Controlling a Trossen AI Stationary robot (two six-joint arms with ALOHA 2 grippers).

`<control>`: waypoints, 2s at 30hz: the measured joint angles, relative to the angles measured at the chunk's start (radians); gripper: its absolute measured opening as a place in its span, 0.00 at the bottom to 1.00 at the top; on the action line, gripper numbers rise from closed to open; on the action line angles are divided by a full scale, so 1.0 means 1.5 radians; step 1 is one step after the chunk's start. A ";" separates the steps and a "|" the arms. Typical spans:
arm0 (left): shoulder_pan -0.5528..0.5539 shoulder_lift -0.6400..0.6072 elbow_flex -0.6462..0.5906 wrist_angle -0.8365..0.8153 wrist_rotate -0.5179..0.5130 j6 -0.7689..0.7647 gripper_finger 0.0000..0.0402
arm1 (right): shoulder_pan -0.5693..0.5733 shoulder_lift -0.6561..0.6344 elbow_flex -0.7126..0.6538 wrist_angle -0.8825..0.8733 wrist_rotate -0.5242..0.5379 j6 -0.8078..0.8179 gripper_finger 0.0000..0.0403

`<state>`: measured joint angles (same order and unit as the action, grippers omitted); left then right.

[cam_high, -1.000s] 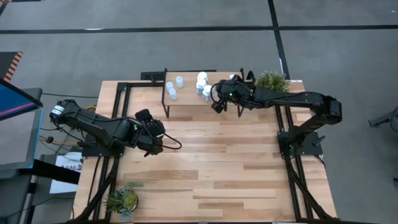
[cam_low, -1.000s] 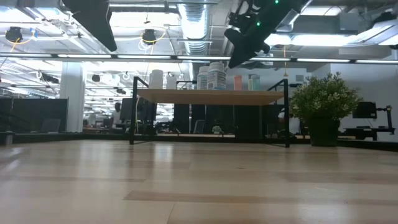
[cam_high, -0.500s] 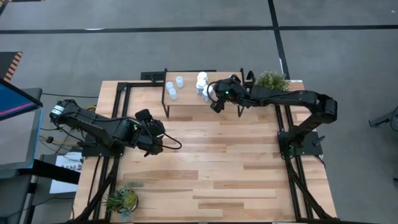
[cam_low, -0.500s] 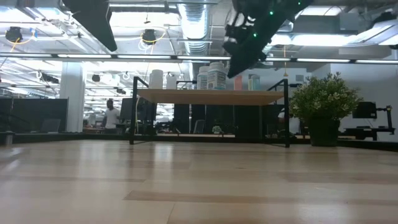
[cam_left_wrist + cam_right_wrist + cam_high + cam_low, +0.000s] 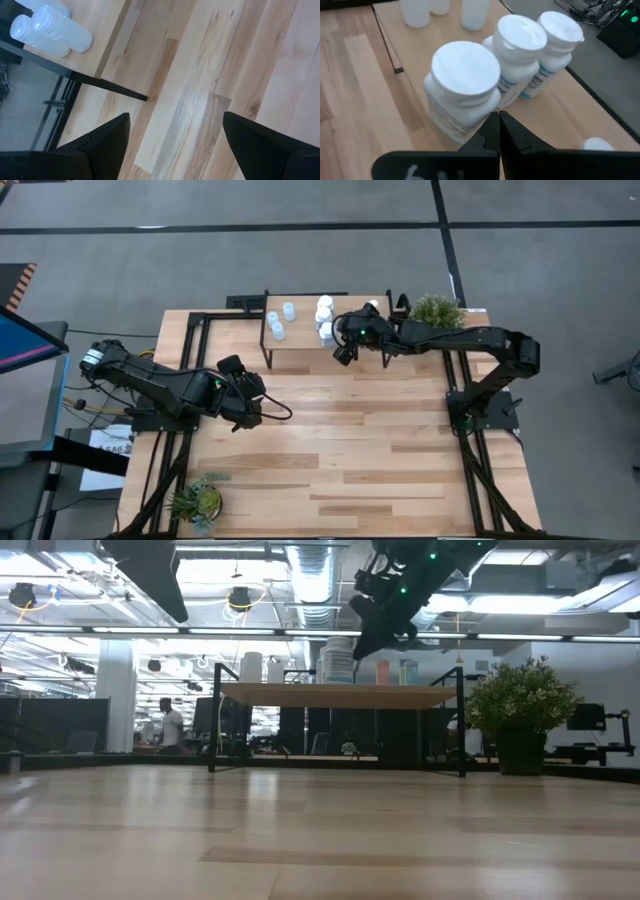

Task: Pick and place medicine bottles onto shelf by color
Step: Put the white medicine bottle on the shelf aligned with the other white medicine bottles, then return to Home Position

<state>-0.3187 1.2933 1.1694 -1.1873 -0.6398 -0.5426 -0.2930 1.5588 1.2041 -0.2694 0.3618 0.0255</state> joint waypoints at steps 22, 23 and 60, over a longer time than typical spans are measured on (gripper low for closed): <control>0.000 0.000 0.000 0.000 0.000 0.004 0.76 | 0.032 0.000 0.047 -0.115 -0.090 0.056 0.04; 0.000 0.000 0.000 0.000 0.000 0.004 0.76 | 0.035 0.005 0.047 -0.116 -0.091 0.056 0.03; 0.000 0.000 0.000 0.000 0.005 0.004 0.76 | 0.050 0.039 0.088 -0.029 -0.111 0.058 0.04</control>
<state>-0.3187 1.2934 1.1694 -1.1872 -0.6323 -0.5369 -0.2183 1.6166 1.3363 -0.3133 0.1951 0.1123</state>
